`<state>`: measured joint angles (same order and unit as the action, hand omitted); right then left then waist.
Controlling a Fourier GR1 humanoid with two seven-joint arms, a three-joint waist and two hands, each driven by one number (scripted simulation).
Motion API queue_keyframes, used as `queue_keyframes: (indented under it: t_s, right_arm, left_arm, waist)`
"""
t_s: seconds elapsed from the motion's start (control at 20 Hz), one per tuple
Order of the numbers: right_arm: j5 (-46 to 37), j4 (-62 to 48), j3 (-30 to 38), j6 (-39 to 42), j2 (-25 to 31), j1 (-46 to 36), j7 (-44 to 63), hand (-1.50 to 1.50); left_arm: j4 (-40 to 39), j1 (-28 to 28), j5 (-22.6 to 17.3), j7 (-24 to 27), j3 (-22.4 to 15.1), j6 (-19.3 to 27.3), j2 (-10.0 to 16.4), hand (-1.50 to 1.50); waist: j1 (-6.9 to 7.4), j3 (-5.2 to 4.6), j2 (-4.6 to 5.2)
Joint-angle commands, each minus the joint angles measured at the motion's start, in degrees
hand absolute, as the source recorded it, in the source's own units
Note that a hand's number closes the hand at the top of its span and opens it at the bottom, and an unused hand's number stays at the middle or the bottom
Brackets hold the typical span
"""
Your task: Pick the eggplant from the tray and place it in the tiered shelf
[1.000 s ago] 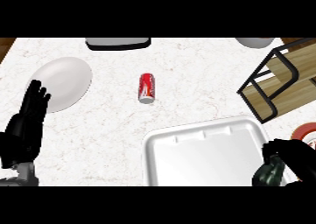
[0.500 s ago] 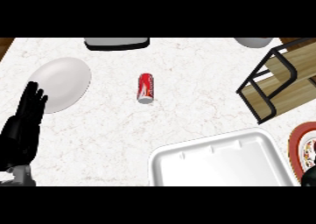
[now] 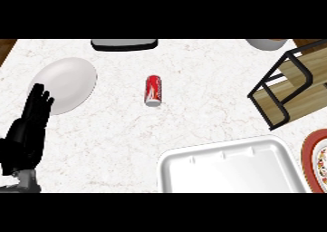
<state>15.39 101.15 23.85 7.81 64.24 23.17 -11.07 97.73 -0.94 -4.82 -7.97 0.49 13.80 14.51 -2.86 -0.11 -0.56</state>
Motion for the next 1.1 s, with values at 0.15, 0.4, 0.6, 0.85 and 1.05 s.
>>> queue_keyframes:
  t_s: [0.15, 0.4, 0.6, 0.85, 1.05]
  right_arm:
    - [1.93, -6.31, 8.8, 6.15, -1.65, -5.06, 4.17, 1.5]
    - [-4.15, -16.95, 5.65, 7.51, -2.56, -13.3, -0.29, 1.5]
    - [-4.95, -22.62, -0.1, 5.35, -3.56, -23.74, 3.43, 1.5]
    - [-12.22, -25.9, -6.96, 0.33, -9.87, -31.98, 3.03, 1.5]
    - [-15.75, -36.35, -7.52, 0.96, -11.47, -38.98, -2.24, 1.5]
  left_arm:
    - [1.4, -2.15, 1.76, -2.22, -1.29, -0.78, -0.65, 0.0]
    - [-2.94, -4.07, 1.45, -0.25, -0.82, -1.82, -2.48, 0.0]
    - [-2.16, -5.89, 3.41, -2.16, -1.99, -0.61, -3.5, 0.0]
    - [-0.83, -2.53, 2.31, 0.07, 0.58, -2.6, -2.46, 0.0]
    - [-1.91, -5.61, 1.34, -2.56, 1.6, -4.23, -1.99, 0.0]
  waist:
    - [2.83, 0.11, 0.55]
    - [3.15, 0.13, 0.67]
    - [3.8, 0.14, 0.81]
    - [3.84, 0.12, 0.71]
    - [3.58, 0.14, 0.7]
